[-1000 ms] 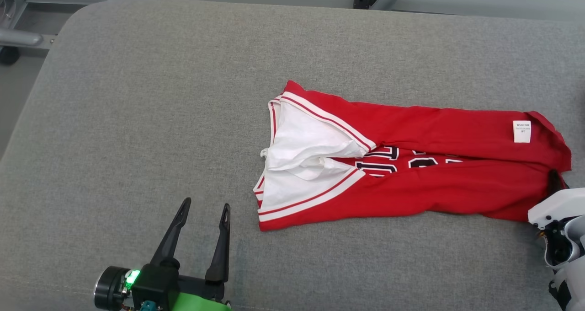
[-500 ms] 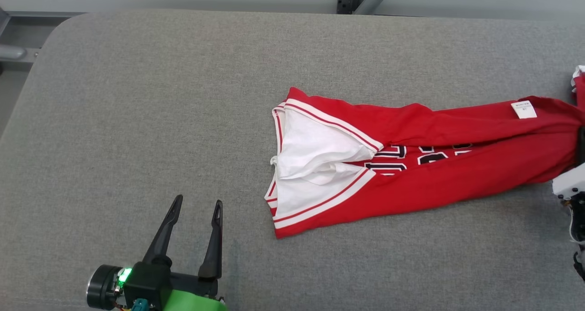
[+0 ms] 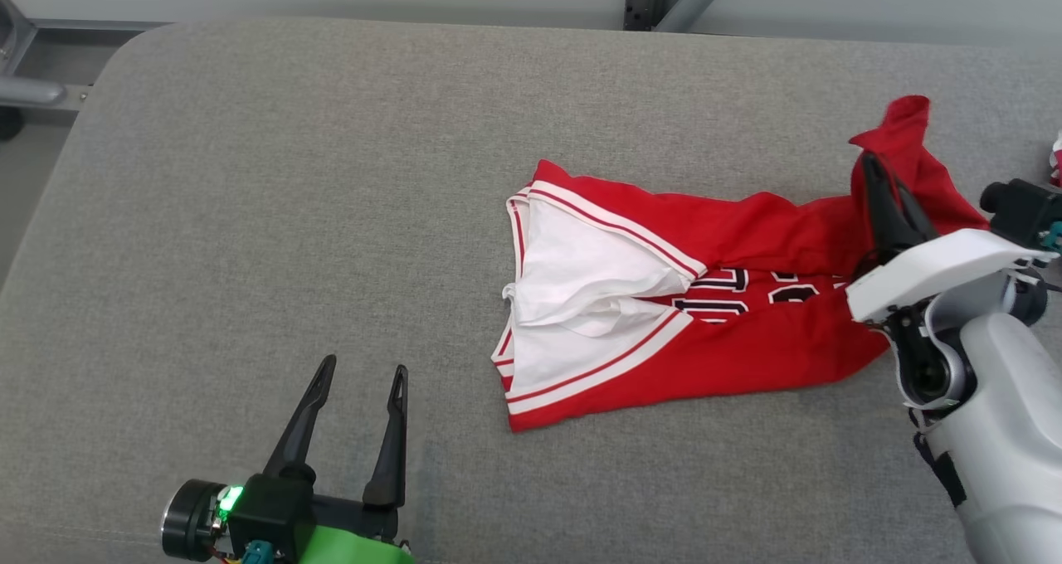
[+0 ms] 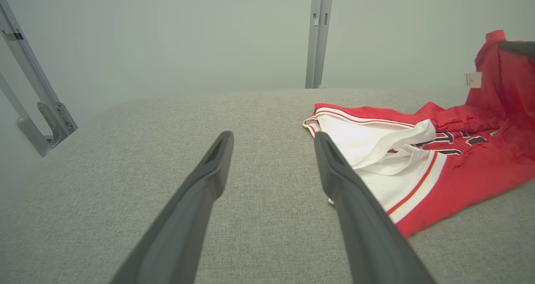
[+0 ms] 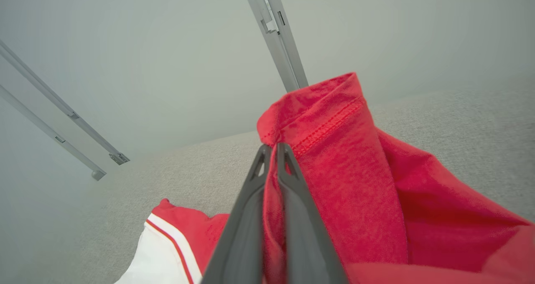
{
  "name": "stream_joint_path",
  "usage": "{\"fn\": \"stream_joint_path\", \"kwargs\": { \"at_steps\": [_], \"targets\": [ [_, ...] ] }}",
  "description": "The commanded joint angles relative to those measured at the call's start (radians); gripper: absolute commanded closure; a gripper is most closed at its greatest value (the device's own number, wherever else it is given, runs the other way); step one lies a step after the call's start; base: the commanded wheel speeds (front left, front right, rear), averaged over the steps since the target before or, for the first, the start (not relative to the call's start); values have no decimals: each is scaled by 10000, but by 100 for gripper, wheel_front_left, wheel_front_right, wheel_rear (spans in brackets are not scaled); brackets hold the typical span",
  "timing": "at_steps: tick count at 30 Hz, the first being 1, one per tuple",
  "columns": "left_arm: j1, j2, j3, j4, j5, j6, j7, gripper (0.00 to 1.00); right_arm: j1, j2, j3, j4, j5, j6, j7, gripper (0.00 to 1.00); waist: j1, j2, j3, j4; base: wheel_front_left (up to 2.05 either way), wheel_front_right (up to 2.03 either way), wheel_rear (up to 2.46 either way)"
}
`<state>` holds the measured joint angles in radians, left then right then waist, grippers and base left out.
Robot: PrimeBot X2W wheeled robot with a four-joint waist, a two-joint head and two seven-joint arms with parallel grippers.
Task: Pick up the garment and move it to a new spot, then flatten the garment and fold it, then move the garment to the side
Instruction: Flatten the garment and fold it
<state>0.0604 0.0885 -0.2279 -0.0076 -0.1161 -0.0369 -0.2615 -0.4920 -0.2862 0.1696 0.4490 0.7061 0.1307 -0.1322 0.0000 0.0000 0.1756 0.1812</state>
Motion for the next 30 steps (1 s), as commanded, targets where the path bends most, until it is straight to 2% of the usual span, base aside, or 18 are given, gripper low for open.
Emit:
{"fn": "stream_joint_path", "kwargs": {
  "at_steps": [1, 13, 20, 27, 28, 29, 30],
  "targets": [
    [18, -34, 16, 29, 60, -60, -33, 0, -55, 166, 138, -240, -157, -2, 95, 100, 0, 0, -20, 186, 0, 0, 0],
    [-68, -209, -116, 207, 47, -185, -34, 0, -334, 1437, 1352, -1086, -1065, -2, 1048, 100, 0, 0, 5, 726, 0, 0, 0],
    [-187, -280, -173, 337, -27, -254, -34, 0, -422, 1991, 2371, -717, -1318, -1, 1366, 100, 0, 0, -38, 1128, 0, 0, 0],
    [-137, -321, -189, 392, -33, -265, -34, 0, -381, 2235, 3185, 173, -1542, -2, 1473, 100, 0, 0, -101, 1351, 0, 0, 0],
    [-140, -327, -189, 396, -28, -264, -34, 0, -409, 2255, 3275, 301, -1531, -2, 1439, 89, 0, 0, -104, 1365, 0, 0, 0],
    [-145, -331, -191, 397, -17, -259, -34, 0, -443, 2271, 3365, 406, -1491, -2, 1390, 63, 0, 0, -106, 1373, 0, 0, 0],
    [-150, -337, -205, 398, -7, -263, -34, 0, -458, 2292, 3469, 483, -1390, -2, 1361, 53, 0, 0, -112, 1378, 0, 0, 0]
  ]
}}
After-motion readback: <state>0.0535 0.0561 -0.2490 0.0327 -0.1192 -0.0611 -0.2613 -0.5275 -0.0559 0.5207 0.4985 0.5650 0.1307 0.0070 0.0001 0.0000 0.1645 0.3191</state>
